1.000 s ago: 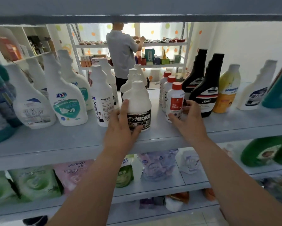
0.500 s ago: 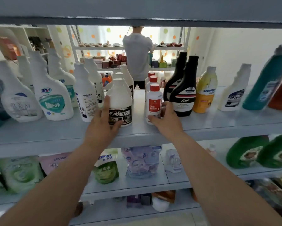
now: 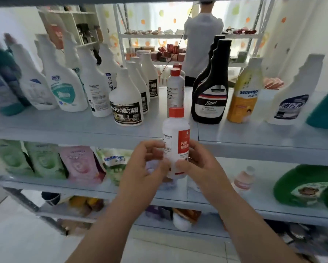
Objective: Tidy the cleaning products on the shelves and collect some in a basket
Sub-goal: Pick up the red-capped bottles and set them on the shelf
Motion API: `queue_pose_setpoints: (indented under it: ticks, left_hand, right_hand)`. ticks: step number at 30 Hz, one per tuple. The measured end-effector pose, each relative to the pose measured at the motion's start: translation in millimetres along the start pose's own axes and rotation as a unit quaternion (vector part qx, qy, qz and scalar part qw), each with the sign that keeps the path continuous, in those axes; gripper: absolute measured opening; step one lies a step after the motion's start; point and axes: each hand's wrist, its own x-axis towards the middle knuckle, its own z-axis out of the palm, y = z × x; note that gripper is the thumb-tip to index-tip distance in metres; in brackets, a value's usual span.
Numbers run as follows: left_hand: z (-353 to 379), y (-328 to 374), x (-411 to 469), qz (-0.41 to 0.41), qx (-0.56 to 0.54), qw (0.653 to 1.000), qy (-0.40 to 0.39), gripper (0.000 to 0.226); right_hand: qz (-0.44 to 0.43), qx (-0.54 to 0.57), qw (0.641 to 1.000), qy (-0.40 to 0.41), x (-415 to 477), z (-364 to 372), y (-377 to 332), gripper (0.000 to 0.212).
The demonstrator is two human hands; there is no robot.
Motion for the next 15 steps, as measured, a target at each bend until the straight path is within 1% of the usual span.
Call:
queue_pose_setpoints:
  ticks: [3,4,7,8,11,13,14,15]
  left_hand:
    - [16.6,-2.4,-11.7,-0.035,-0.042,0.998,0.039,0.025]
    - [19.6,-3.6,-13.8,-0.042,-0.047,0.997,0.043,0.027]
    - [20.8,-4.9,-15.5,-0.066,-0.08,0.994,0.045,0.046]
    - [19.8,-4.6,-15.0,-0.075,-0.092,0.992,0.042,0.052]
    - [15.1,-5.6,-14.5,-0.108,-0.074,0.991,0.023,0.067]
    - [10.6,-10.7,-15.8,-0.141,-0.083,0.986,0.004,0.073]
    - [7.4,-14.2,-16.1,-0.165,-0.118,0.979,-0.002,0.073]
    - [3.6,-16.4,-16.0,-0.184,-0.162,0.97,-0.01,0.069]
  right_hand:
    - [-0.008,-0.001,1.0,-0.003,-11.1,-6.3,4.7,0.056]
    - [-0.012,-0.001,1.0,-0.008,-13.3,-7.8,6.0,0.055]
    - [-0.016,0.031,0.999,0.002,-18.3,-10.1,10.6,0.04]
    - [-0.023,0.033,0.999,0.013,-20.6,-10.1,11.1,0.039]
    - [-0.06,-0.019,0.997,0.035,-28.6,-7.9,11.7,0.038]
    - [-0.093,-0.07,0.992,0.051,-33.1,-2.4,11.5,0.033]
    - [-0.101,-0.075,0.99,0.057,-34.0,1.6,12.7,0.032]
    - [-0.094,-0.053,0.992,0.064,-33.6,6.5,12.9,0.032]
